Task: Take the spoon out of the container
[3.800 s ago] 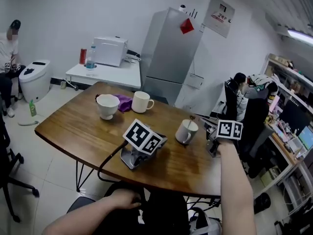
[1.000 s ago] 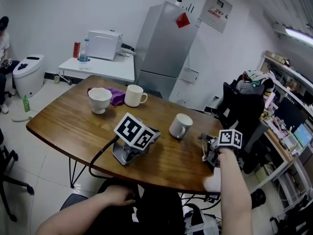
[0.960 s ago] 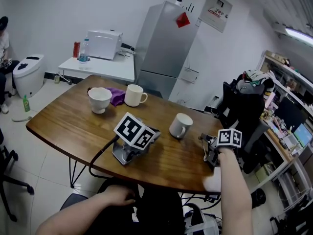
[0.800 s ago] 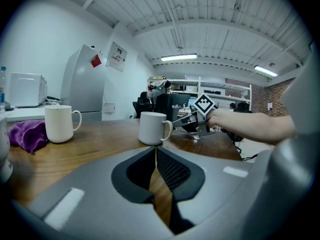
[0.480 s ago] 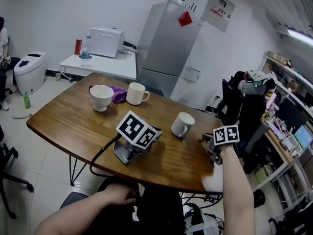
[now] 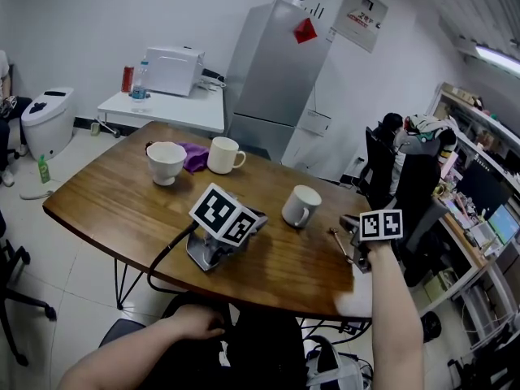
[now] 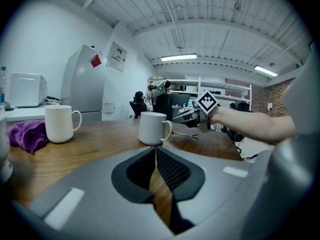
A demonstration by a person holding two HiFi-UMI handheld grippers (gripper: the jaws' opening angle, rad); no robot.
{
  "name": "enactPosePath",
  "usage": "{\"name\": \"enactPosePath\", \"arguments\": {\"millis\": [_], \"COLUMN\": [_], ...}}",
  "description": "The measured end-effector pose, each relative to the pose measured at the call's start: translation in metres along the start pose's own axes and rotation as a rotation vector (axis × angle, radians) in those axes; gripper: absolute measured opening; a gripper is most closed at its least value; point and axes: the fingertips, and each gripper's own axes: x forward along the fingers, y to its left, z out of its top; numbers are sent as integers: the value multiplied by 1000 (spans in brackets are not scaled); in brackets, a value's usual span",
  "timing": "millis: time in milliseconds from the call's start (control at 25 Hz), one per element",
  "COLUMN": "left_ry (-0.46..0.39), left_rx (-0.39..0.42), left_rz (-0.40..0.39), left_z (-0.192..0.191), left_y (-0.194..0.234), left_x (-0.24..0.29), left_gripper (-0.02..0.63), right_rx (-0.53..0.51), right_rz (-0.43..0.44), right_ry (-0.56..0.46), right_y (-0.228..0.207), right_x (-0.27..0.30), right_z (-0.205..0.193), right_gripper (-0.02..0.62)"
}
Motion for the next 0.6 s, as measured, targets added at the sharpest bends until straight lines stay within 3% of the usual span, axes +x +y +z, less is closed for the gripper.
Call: {"name": "enactPosePath", "arguments": {"millis": [200, 600], "left_ry": [2, -6], "left_rx": [0, 4], "left_rz": [-2, 2], "left_z": [-1, 2], "left_y": [2, 2], "left_x": [-1, -5], "left_gripper": [11, 11], "right_rx": [-17, 15], "right_rz": [57, 292], "right_ry": [-43, -212], "right_y": [21, 92], "right_x": [-9, -40], "right_z": [4, 26], "right_gripper": [24, 3]}}
